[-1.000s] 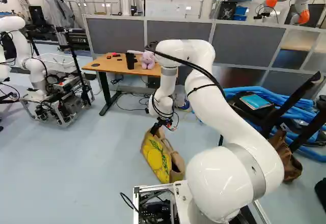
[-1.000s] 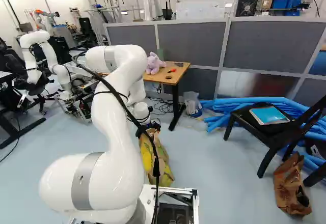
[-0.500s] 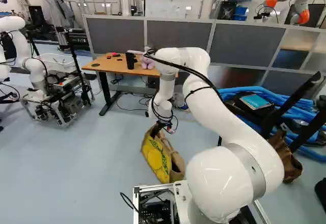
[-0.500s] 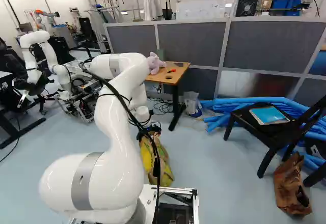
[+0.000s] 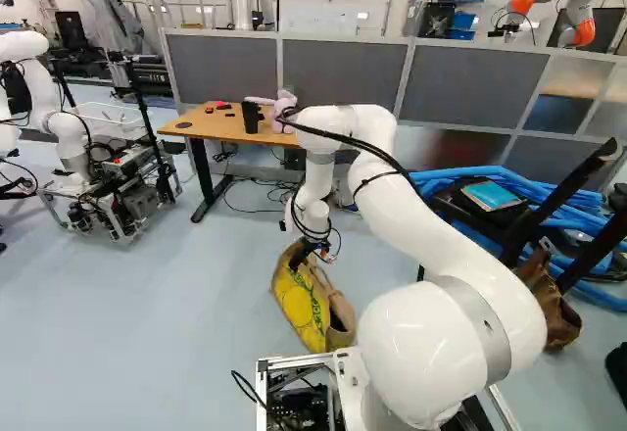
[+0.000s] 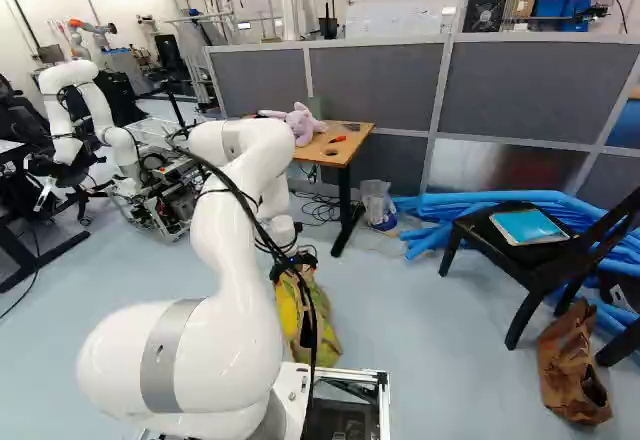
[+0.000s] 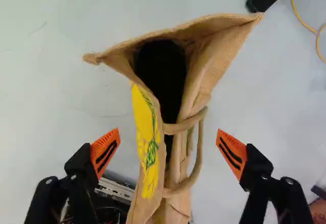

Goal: Pick up the bag on the ground and place it on the table

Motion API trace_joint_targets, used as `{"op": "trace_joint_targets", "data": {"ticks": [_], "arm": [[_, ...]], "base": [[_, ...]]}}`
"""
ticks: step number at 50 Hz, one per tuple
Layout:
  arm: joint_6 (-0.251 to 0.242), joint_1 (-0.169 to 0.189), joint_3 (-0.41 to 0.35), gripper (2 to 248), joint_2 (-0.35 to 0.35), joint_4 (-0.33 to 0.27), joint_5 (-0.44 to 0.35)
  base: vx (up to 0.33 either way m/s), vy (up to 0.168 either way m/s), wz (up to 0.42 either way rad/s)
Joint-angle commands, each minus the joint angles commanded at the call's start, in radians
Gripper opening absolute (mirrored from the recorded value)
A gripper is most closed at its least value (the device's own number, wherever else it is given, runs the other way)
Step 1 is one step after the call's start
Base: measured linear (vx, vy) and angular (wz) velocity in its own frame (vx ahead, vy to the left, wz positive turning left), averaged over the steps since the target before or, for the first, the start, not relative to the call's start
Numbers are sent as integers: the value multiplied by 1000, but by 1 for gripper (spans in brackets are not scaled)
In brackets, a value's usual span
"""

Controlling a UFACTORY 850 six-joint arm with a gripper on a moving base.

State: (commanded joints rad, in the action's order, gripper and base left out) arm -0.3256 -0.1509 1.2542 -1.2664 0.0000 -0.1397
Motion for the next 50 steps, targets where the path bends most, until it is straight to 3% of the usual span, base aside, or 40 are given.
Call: {"op": "trace_joint_targets", "data": {"ticks": [50], "arm": [[0,0,167,247,-190,0,0]], "base": [[0,0,0]]}}
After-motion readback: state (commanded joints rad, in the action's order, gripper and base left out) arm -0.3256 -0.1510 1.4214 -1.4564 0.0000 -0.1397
